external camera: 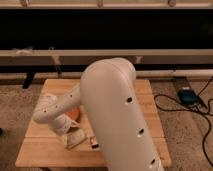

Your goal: Place the white sponge in the ceramic cup

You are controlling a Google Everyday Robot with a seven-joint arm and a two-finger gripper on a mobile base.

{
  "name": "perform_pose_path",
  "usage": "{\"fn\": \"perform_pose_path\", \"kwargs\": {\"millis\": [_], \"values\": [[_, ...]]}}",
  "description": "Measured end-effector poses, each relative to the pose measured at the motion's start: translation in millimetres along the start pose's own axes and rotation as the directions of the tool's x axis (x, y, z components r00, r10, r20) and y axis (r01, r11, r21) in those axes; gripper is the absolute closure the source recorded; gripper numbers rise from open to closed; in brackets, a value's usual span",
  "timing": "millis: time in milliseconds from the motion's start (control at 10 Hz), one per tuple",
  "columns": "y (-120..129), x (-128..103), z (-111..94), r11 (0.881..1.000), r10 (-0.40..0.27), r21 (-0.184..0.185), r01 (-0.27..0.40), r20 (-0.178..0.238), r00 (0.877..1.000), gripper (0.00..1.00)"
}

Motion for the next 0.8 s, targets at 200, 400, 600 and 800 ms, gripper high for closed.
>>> {"fn": "perform_pose_path", "kwargs": {"millis": [200, 400, 600, 800], "values": [[0.2, -5.0, 6.6, 1.0, -0.01, 0.005, 0.01, -0.017, 1.0, 0.3], [1.3, -6.3, 11.5, 1.0, -0.012, 0.007, 0.012, -0.053, 0.999, 0.51], [2.5, -6.9, 11.0, 1.0, -0.013, 0.005, 0.013, -0.056, 0.998, 0.69], [2.3, -7.6, 9.1, 1.0, -0.013, 0.005, 0.013, -0.054, 0.998, 0.91]]}}
